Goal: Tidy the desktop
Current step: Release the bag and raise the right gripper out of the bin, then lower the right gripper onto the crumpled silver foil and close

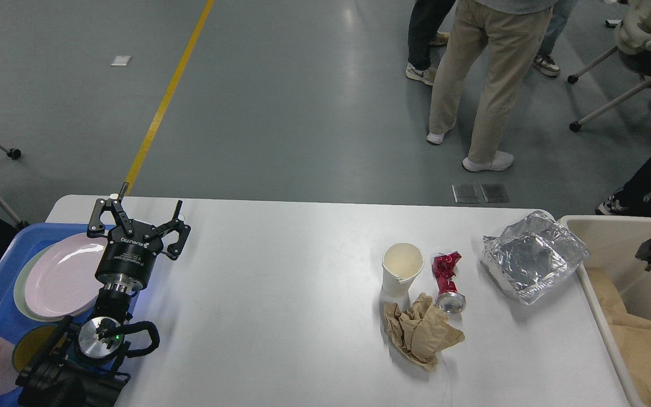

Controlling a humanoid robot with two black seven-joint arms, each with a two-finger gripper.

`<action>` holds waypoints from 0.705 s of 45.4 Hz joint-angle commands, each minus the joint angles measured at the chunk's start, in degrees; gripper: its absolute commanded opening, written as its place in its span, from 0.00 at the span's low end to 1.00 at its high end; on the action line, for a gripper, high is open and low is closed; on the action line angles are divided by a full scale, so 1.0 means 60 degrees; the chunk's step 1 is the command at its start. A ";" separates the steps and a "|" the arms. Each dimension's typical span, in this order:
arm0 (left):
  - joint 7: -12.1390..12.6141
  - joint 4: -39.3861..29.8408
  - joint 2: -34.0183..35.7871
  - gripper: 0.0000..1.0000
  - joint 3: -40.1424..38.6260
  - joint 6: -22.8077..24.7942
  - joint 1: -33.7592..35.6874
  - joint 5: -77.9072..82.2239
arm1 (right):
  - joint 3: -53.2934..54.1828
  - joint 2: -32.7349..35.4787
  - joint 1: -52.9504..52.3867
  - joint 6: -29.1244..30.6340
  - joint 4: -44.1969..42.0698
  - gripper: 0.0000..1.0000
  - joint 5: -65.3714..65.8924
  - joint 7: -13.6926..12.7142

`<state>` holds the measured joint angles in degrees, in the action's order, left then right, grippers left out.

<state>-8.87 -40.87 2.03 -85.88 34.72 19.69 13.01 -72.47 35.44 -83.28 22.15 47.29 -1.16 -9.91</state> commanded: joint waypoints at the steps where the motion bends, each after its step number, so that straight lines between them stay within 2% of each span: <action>1: 0.0013 0.0000 -0.0001 0.97 0.0001 0.0000 0.0000 0.0000 | -0.0519 -0.0384 -0.2229 0.1770 0.1301 1.00 -0.0012 -0.0120; 8: 0.0013 0.0000 -0.0001 0.97 0.0001 0.0000 -0.0014 0.0000 | -0.0767 -0.1306 -0.4484 0.3748 0.2647 1.00 -0.0085 -0.0135; 15: -0.0002 0.0000 -0.0001 0.97 0.0001 0.0000 -0.0014 0.0000 | -0.0988 -0.2830 -0.6829 0.4717 0.4493 1.00 -0.0144 -0.0135; 24: -0.0002 0.0000 -0.0001 0.97 0.0001 0.0000 -0.0014 0.0000 | -0.0651 -0.3226 -0.9231 0.4381 0.6822 0.98 -0.0801 -0.0106; 27: -0.0002 0.0000 -0.0001 0.97 -0.0013 0.0000 -0.0014 0.0000 | -0.0592 -0.3212 -0.9936 0.4030 0.7482 0.94 -0.1183 -0.0091; 32: -0.0002 0.0000 -0.0001 0.97 -0.0014 -0.0015 0.0000 0.0000 | -0.0578 -0.3168 -1.0436 0.3137 0.8172 0.94 -0.1418 -0.0062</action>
<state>-8.87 -40.87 2.02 -85.89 34.71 19.59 13.01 -76.20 16.25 -142.60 45.87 92.00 -8.12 -10.42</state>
